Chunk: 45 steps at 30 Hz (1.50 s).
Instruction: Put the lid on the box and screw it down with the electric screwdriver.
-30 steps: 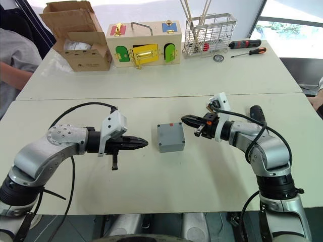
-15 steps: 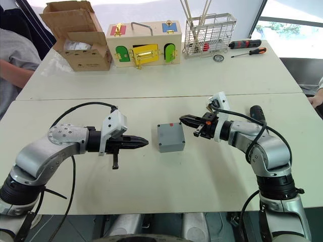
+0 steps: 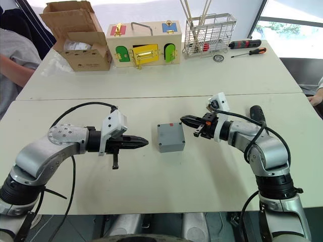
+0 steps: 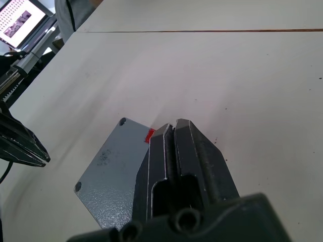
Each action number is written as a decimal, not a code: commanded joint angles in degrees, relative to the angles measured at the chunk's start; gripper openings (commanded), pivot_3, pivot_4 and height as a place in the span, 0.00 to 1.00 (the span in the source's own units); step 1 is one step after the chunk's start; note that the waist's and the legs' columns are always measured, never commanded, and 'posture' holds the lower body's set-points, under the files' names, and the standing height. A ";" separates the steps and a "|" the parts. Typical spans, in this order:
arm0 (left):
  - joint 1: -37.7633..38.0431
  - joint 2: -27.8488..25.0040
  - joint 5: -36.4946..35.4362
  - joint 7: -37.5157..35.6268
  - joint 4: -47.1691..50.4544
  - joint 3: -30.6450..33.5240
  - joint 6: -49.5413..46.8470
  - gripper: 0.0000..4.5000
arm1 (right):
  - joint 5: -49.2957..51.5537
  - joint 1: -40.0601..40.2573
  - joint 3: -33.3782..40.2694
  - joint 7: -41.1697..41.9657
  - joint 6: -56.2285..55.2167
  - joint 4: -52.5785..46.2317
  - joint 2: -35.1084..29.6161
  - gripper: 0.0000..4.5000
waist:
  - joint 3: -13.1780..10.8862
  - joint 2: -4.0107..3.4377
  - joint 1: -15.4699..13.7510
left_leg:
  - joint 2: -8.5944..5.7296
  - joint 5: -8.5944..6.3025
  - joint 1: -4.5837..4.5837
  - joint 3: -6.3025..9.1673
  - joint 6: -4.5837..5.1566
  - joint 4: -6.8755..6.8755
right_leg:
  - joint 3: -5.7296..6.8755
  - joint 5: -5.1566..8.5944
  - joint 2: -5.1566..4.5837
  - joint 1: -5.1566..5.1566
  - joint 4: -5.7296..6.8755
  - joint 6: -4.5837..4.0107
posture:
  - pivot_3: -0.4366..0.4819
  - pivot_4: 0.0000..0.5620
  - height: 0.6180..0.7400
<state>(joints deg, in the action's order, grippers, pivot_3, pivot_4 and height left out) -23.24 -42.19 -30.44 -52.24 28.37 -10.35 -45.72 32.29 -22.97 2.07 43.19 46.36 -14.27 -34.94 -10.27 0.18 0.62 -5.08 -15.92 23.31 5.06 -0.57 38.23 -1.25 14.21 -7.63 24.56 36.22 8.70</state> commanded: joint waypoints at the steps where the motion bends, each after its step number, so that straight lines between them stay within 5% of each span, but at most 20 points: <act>1: -0.67 -0.20 0.01 0.03 1.68 0.58 0.66 0.00 | -0.38 0.13 -0.69 0.40 -0.80 -0.07 0.10 0.01 | 0.00 0.00 0.01 | 0.00 0.00 0.00 0.00 0.00 0.00 | 0.00 0.00 0.00 0.00 0.00 0.00 | 0.48 0.27 0.95; 45: -0.49 0.25 0.24 0.54 1.37 0.36 0.99 0.00 | -0.04 -0.69 -0.40 -0.14 0.07 -0.40 -0.30 0.01 | 0.00 0.00 0.00 | 0.00 0.00 0.00 0.00 0.00 0.00 | 0.00 0.00 0.00 0.00 0.00 0.00 | 0.48 0.27 0.95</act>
<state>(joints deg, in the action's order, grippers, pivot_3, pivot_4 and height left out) -23.23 -41.97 -30.42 -51.74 28.33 -10.36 -45.69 32.27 -22.97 1.39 42.74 47.39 -14.14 -34.83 -10.26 0.19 0.62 -5.08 -15.92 23.31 5.06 -0.57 38.23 -1.25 14.21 -7.63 24.56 36.22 8.70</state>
